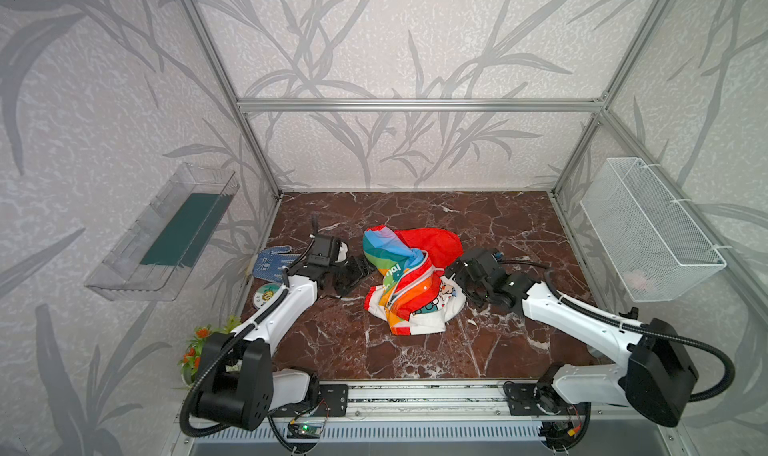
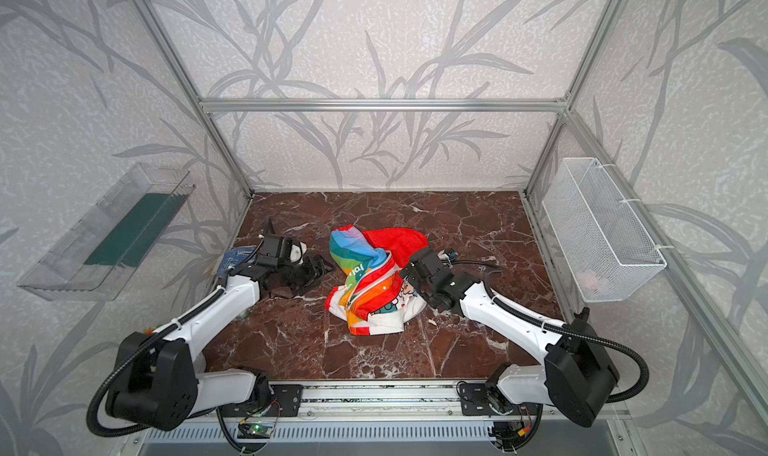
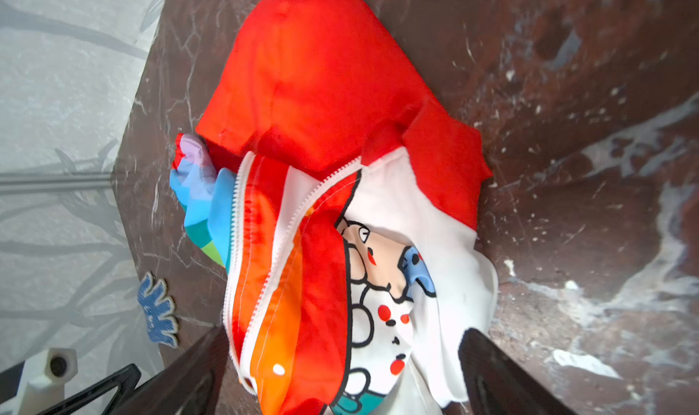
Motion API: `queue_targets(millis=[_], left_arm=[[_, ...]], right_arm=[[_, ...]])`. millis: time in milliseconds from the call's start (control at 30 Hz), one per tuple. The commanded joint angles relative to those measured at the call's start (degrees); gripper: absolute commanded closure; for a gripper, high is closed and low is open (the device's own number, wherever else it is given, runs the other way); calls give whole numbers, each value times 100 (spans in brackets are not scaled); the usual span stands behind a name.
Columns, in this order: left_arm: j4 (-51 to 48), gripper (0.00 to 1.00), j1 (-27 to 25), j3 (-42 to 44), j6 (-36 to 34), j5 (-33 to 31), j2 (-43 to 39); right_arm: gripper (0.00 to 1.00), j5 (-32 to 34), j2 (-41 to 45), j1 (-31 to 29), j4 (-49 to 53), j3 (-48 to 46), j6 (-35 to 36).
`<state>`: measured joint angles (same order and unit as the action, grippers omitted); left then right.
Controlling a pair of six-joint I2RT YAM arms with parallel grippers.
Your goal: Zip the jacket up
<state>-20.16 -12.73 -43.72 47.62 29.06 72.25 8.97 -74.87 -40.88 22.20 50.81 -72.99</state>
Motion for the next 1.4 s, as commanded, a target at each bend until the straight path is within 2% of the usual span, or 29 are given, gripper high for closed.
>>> queue_targets(millis=[0, 67, 167, 333, 433, 633, 933, 1133, 1367], left_arm=[[495, 27, -380, 344, 828, 61, -261], [872, 29, -584, 667, 1177, 24, -375], [1144, 33, -676, 1056, 1379, -97, -498], [1794, 31, -696, 1499, 1687, -136, -585], [2307, 31, -704, 1657, 1925, -37, -423], [2695, 33, -704, 1631, 1908, 83, 11], [2090, 34, -706, 1546, 1667, 60, -94], [2457, 46, -671, 1609, 1792, 413, 283], [2869, 58, -687, 1722, 1909, 553, 313]], right_arm=[[5, -18, -156, -30, 1214, 499, 1871], [5, -132, -529, -94, 1814, 1183, 2982], [5, -484, -810, -104, 2205, 1613, 3596], [6, -1254, -676, -104, 1270, 1465, 3571], [6, -1408, -752, -105, 1099, 1578, 3435], [6, -1573, -816, -87, 975, 1616, 3364], [6, -1712, -731, 67, 845, 1459, 3195], [7, -1736, -676, 89, 808, 1450, 3137], [7, -1712, -508, 92, 785, 1238, 3006]])
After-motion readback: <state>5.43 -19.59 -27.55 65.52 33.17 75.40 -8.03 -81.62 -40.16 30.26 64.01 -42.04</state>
